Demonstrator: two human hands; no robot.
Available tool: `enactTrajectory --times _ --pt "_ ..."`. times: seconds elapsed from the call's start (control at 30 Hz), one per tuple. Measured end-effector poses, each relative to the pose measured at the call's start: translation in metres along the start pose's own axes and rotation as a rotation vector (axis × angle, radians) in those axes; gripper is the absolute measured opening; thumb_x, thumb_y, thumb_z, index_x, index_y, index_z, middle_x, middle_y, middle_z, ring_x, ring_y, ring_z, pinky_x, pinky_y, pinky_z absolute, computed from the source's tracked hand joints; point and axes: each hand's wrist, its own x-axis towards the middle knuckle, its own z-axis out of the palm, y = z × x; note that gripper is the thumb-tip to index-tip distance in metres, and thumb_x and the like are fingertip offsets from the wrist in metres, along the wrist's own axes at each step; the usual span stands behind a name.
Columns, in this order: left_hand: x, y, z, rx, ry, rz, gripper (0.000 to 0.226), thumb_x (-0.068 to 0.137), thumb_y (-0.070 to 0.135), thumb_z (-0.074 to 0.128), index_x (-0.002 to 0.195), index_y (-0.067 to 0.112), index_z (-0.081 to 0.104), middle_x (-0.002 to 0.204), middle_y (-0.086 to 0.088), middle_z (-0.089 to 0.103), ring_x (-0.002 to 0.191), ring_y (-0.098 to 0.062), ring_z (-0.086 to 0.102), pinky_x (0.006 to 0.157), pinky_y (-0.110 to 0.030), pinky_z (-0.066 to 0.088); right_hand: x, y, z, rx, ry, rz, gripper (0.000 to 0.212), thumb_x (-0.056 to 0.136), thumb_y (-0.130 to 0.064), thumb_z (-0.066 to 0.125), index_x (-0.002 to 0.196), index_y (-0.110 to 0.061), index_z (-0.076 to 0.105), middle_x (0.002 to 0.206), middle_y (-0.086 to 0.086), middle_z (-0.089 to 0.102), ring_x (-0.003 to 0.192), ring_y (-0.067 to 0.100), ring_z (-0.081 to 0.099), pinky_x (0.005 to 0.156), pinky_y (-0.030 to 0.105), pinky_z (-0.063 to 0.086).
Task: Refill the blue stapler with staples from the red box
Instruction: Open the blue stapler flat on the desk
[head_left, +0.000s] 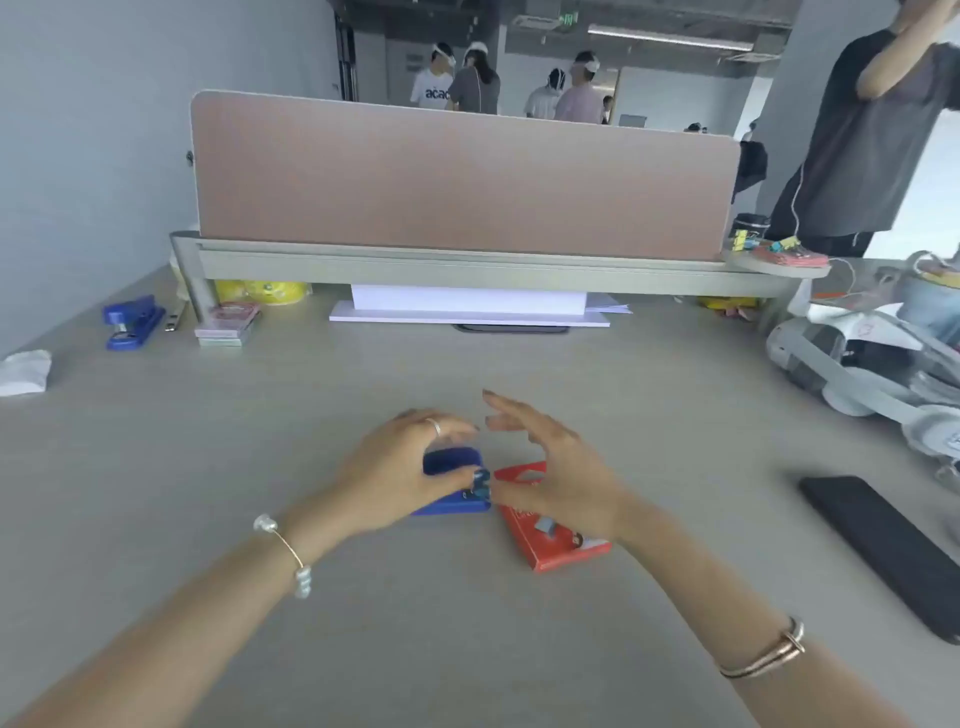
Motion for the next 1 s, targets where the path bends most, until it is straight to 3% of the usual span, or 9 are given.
enactTrajectory --times 0.1,0.2,0.37,0.47,0.63,0.87,1.0 --pt "0.009 -0.013 0.010 -0.049 -0.056 -0.033 0.037 0.067 0.056 0.055 0.099 0.038 0.064 0.098 0.012 0.066 0.091 -0.006 0.058 0.082 -0.036 0.050 0.014 0.009 0.007 -0.054 -0.121 0.045 0.080 0.069 -0.029 0.076 0.134 -0.043 0.031 0.120 -0.018 0.055 0.117 0.007 0.044 0.094 0.018 0.033" --pt "0.012 -0.023 0.018 -0.128 -0.096 -0.057 0.036 0.066 0.059 0.053 0.097 0.043 0.060 0.099 0.014 0.068 0.088 -0.006 0.062 0.080 -0.034 0.052 0.020 0.016 0.015 -0.054 -0.145 0.078 0.080 0.068 -0.032 0.077 0.132 -0.046 0.032 0.116 -0.023 0.055 0.113 0.000 0.043 0.086 0.009 0.031" --pt "0.011 -0.023 0.017 -0.183 -0.082 -0.047 0.029 0.071 0.047 0.068 0.098 0.039 0.063 0.092 0.016 0.064 0.084 -0.004 0.059 0.076 -0.028 0.050 0.018 0.019 0.021 -0.029 -0.122 0.088 0.066 0.065 -0.030 0.079 0.121 -0.044 0.047 0.106 -0.015 0.065 0.099 -0.001 0.055 0.080 0.006 0.039" --pt "0.011 -0.022 0.018 -0.177 -0.072 -0.044 0.024 0.071 0.042 0.070 0.094 0.036 0.065 0.087 0.009 0.062 0.079 -0.009 0.058 0.074 -0.032 0.050 0.019 0.017 0.022 -0.056 -0.095 0.090 0.051 0.063 -0.029 0.079 0.108 -0.040 0.057 0.096 -0.011 0.069 0.092 0.001 0.059 0.080 0.014 0.043" --pt "0.008 -0.023 0.019 -0.210 -0.042 -0.030 0.017 0.075 0.038 0.069 0.092 0.035 0.065 0.084 0.012 0.060 0.078 -0.008 0.058 0.073 -0.031 0.049 0.018 0.011 0.021 -0.033 -0.094 0.094 0.041 0.064 -0.021 0.081 0.099 -0.030 0.063 0.090 -0.007 0.071 0.087 -0.002 0.059 0.071 0.002 0.038" --pt "0.005 -0.020 0.017 -0.226 -0.012 -0.023 0.016 0.077 0.038 0.066 0.093 0.037 0.064 0.089 0.006 0.062 0.083 -0.014 0.059 0.076 -0.039 0.050 0.018 0.012 0.023 -0.101 -0.087 0.086 0.022 0.064 -0.022 0.081 0.080 -0.028 0.068 0.072 -0.024 0.067 0.075 -0.007 0.057 0.067 0.003 0.038" --pt "0.004 -0.020 0.018 -0.265 -0.011 -0.008 0.017 0.073 0.037 0.067 0.090 0.037 0.066 0.085 0.007 0.062 0.081 -0.013 0.059 0.076 -0.040 0.051 0.018 0.015 0.024 -0.135 -0.089 0.074 0.018 0.065 -0.027 0.081 0.078 -0.023 0.070 0.071 -0.012 0.063 0.073 -0.004 0.052 0.064 0.006 0.037"
